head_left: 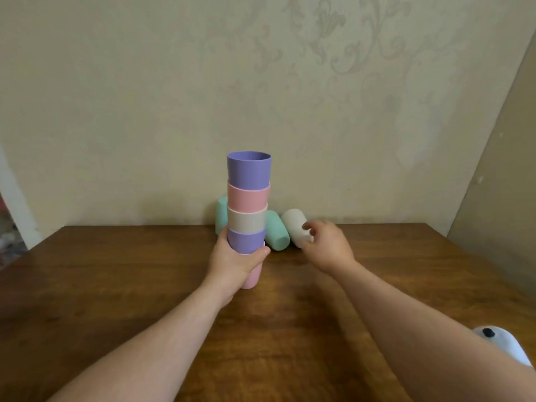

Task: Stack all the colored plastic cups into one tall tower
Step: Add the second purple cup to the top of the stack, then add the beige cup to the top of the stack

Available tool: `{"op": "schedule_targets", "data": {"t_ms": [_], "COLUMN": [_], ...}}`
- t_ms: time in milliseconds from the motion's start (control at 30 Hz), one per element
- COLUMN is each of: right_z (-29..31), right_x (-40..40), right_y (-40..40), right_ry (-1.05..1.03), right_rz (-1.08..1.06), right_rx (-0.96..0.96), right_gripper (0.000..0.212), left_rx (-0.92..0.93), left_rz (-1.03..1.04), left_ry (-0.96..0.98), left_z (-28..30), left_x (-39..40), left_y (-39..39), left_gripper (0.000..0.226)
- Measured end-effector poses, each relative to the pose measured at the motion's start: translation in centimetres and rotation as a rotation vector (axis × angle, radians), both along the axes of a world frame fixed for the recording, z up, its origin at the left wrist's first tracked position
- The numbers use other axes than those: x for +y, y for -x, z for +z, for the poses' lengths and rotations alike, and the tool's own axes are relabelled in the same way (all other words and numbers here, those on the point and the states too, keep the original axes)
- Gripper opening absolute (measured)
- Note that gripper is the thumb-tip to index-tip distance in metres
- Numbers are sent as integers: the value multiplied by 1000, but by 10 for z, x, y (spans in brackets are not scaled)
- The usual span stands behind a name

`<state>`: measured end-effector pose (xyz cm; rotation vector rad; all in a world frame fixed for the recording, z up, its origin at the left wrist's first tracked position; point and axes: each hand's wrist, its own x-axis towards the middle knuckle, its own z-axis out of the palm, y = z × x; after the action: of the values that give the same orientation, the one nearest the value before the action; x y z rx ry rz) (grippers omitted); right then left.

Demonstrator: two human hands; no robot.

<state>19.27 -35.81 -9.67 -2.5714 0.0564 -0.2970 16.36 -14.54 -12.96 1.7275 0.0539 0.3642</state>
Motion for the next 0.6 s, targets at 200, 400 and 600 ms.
{"op": "schedule_targets", "data": {"t_ms": [200, 400, 600], "right_z": [17, -14, -26], "right_x": [7, 12, 6], "right_y": [-81, -127, -97], "right_ry": [-16, 66, 99], "right_rz": [-107, -120, -172], "right_rx": [125, 297, 223], "right_gripper": [62, 83, 86], "left_rx": [-4, -9, -66], "left_rz": [12, -51, -71], "left_ry": [86, 64, 92], "left_z": [-14, -24, -25], "left_x": [-9, -4, -2], "left_y": [-11, -18, -16], "left_gripper": [63, 57, 62]}}
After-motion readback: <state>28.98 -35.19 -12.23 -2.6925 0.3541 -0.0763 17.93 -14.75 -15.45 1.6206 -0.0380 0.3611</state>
